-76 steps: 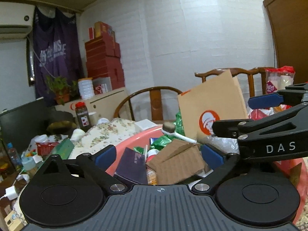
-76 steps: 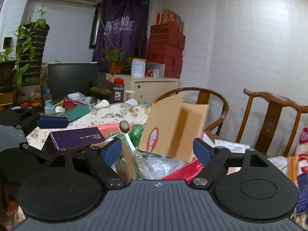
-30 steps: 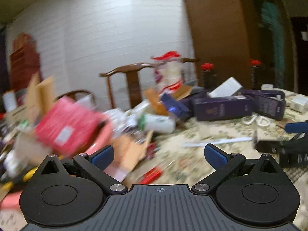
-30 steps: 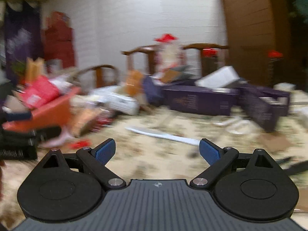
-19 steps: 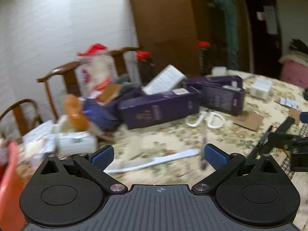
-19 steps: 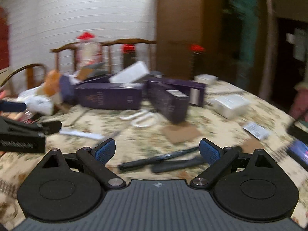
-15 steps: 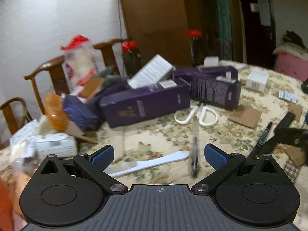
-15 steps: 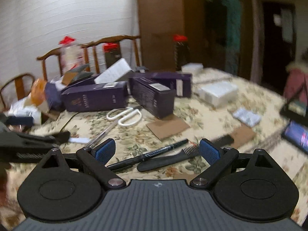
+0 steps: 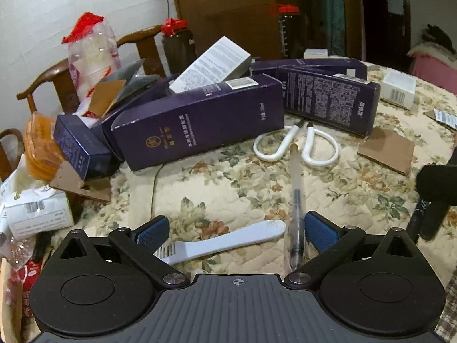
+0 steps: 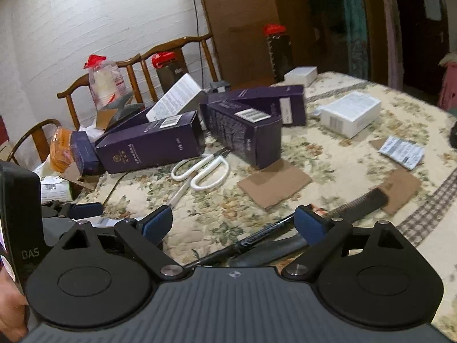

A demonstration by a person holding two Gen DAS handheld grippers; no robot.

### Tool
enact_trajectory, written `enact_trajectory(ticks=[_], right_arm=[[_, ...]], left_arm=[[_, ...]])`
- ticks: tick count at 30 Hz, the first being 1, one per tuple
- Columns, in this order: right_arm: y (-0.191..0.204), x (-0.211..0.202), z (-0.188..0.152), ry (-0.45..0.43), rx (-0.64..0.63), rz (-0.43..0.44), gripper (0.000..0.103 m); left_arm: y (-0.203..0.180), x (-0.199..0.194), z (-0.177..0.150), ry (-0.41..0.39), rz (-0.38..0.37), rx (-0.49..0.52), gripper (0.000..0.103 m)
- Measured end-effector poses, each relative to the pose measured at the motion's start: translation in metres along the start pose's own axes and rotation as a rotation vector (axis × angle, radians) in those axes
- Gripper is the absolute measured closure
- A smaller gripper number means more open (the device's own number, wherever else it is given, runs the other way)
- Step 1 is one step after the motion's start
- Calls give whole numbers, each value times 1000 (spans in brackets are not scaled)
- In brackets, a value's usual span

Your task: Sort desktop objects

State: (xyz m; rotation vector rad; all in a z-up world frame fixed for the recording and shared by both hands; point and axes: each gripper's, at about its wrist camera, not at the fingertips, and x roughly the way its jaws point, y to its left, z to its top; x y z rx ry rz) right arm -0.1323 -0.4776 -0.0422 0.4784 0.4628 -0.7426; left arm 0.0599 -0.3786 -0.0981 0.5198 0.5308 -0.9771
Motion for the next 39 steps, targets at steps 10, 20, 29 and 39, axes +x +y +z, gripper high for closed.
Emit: enact_trajectory(ticks=[10,20,29,39], right_arm=[[1,37,-1,48,72,58,9],[-8,42,-2,85,98,42,61],[-28,-8,4,19,115,28,33],[-15,30,-1,102,60,0,34]], left_arm=[[1,-8,-8,-32,-25,34,13],[-14,-16,-9,-62,-76,103,49],[-16,-16,-9,-63,-75,110,47],[-14,-17,-10,-62,-86,100,46]])
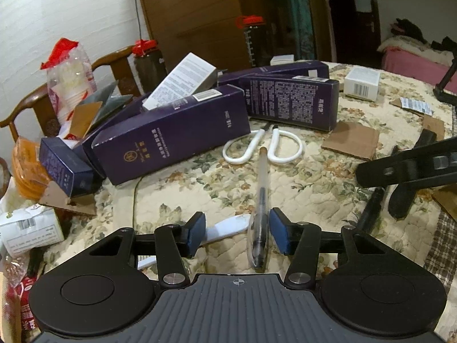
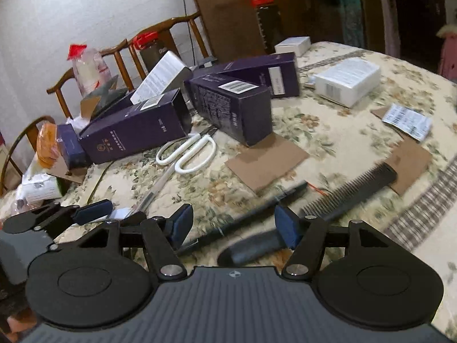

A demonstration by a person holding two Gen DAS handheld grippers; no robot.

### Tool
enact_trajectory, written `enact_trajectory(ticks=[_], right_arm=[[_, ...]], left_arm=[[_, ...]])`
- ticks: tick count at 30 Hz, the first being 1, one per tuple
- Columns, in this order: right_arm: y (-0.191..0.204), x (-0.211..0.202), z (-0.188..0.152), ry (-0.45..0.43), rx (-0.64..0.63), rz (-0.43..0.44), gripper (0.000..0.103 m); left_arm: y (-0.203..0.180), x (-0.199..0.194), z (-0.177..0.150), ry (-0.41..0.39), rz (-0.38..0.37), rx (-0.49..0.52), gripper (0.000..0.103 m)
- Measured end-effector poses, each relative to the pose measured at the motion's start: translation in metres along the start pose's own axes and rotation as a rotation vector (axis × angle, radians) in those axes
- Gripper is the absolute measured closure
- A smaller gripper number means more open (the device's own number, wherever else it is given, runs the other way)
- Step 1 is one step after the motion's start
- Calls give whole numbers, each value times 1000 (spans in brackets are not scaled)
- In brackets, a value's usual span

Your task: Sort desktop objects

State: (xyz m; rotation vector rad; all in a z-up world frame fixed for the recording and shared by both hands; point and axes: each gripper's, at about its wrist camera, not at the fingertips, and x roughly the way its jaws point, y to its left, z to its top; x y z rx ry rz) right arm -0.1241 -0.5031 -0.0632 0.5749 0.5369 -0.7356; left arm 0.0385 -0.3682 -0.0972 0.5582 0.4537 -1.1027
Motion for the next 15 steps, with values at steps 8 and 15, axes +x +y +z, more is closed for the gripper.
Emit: enact_trajectory(ticks=[8,15], right_arm=[[15,24,4,-20,-101,-63,45],[11,22,2,-39,-175,-66,70]], left_arm=[[1,2,0,-1,-12,2,43],[-4,-3,-1,-16,-36,21,84]])
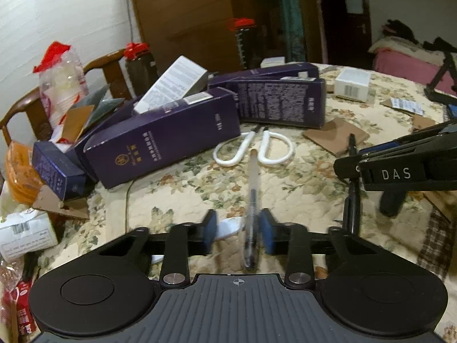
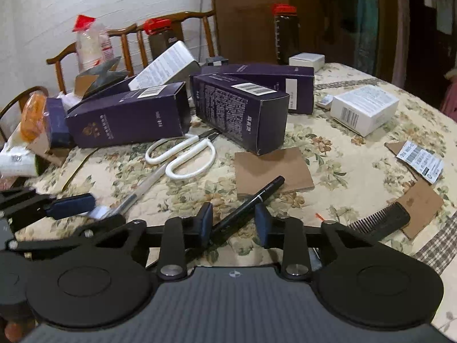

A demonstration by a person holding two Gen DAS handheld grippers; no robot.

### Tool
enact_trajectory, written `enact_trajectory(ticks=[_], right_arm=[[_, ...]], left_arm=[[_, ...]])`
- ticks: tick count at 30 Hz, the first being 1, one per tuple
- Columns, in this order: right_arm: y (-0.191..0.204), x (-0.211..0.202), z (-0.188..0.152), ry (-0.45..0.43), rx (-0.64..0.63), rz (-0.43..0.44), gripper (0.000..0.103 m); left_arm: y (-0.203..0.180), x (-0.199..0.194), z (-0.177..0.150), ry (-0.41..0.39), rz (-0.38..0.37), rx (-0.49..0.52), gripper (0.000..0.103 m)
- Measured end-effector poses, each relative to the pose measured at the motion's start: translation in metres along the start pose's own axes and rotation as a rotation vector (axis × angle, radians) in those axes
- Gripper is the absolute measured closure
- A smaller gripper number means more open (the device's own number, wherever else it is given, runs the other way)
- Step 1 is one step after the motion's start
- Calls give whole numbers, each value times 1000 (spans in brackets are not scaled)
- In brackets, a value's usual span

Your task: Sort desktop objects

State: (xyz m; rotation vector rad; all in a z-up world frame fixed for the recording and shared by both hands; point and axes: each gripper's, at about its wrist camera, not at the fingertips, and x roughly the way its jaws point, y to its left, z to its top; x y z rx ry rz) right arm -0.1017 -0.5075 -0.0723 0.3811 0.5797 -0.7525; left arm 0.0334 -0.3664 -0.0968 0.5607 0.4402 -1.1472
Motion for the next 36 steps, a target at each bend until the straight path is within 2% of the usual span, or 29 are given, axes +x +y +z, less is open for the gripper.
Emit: enact_trajectory(ticks=[2,3,5,13,16,18,20,22,24,26,27,28,29,30,32,36], right_arm=[[-4,-6,-2,-8,9,27,81],[-6,-10,-3,-14,12,40,84],[-7,-19,-4,-29,5,60,101],[-13,-35,-4,-54,35,97,101],[-17,-28,-5,-3,54,80,95],[-17,-22,-7,17,67,67,80],[-13,-17,-6,9,74,54,53],[-6,-11,-4,27,71,80,47],[7,-5,-3,27,36,76,37],[19,1,-3,23,9,86,35],[24,2,-2,16,-8,85,37],[28,3,-3,10,-30,97,50],[33,4,-5,4,-58,104,55],[38,4,-7,-3,-103,93,68],[43,1,-11,-17,-161,125,76],[40,-6,-16,-21,-180,183,91]], left_arm=[[-1,-2,0,-1,-7,-1,94],[1,-3,0,2,-18,-15,95],[8,-5,-1,7,-44,-56,95],[28,-20,-12,33,-15,-129,96],[31,-26,-18,50,34,-123,96],[35,-30,-23,56,53,-127,95],[39,-34,-26,62,58,-136,95],[43,-38,-27,64,71,-143,95],[45,-40,-29,66,81,-141,95],[49,-41,-31,66,87,-148,94],[51,-41,-31,67,89,-153,94],[53,-41,-32,68,89,-160,94],[54,-40,-33,68,85,-166,94],[56,-40,-33,67,83,-171,94],[56,-40,-33,66,82,-172,94],[53,-40,-33,64,84,-166,94]])
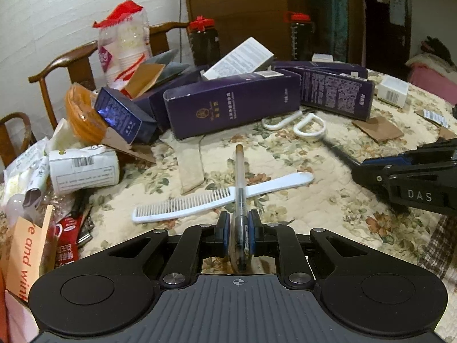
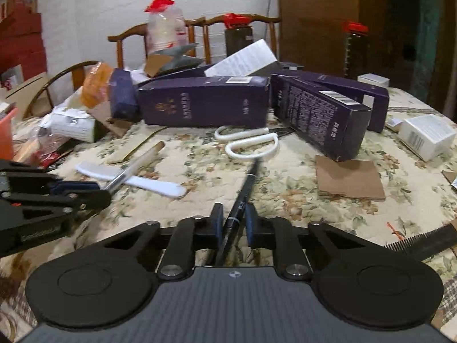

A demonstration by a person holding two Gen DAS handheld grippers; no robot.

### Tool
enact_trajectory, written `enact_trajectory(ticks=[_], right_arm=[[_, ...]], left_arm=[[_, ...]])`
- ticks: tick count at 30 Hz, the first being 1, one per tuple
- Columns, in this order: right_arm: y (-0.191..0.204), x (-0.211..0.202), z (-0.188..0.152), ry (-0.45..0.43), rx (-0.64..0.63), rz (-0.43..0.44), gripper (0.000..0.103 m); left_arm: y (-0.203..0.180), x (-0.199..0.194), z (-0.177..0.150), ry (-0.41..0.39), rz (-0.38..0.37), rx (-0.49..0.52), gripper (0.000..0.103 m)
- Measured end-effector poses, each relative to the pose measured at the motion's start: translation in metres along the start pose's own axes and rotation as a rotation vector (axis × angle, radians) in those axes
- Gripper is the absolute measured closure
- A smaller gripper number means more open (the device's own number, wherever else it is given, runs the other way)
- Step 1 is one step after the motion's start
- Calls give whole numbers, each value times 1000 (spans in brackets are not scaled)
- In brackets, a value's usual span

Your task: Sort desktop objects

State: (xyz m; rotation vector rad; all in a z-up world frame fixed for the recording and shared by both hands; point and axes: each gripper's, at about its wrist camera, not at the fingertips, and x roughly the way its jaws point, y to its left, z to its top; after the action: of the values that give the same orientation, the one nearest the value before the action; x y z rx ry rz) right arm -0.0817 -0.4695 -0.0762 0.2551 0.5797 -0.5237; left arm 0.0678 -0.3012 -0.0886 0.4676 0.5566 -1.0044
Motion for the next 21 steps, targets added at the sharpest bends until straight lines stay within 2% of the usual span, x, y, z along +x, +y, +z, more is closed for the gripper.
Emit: enact_trajectory(ticks=[8,14,17,18,20,21], right_arm=[[6,-23,1,-42,-7,45,92],[4,-43,7,-87,0,70,92],[6,-42,7,-77,-12,71,92],[7,-39,7,-68,-20,67,92],[7,-33,3,-47,-24,63,92],[7,-30,1,-39,-24,61,92]], left_arm=[[0,-22,6,-72,-40,-27,94],[4,-37,2,-93,-13,-45,94],[3,-26,3,-38,3,-27,79],[1,-20,3,-17,8,-13,69],[-2,-7,1,35,5,-2,76],[-3,-2,-1,42,9,0,71]])
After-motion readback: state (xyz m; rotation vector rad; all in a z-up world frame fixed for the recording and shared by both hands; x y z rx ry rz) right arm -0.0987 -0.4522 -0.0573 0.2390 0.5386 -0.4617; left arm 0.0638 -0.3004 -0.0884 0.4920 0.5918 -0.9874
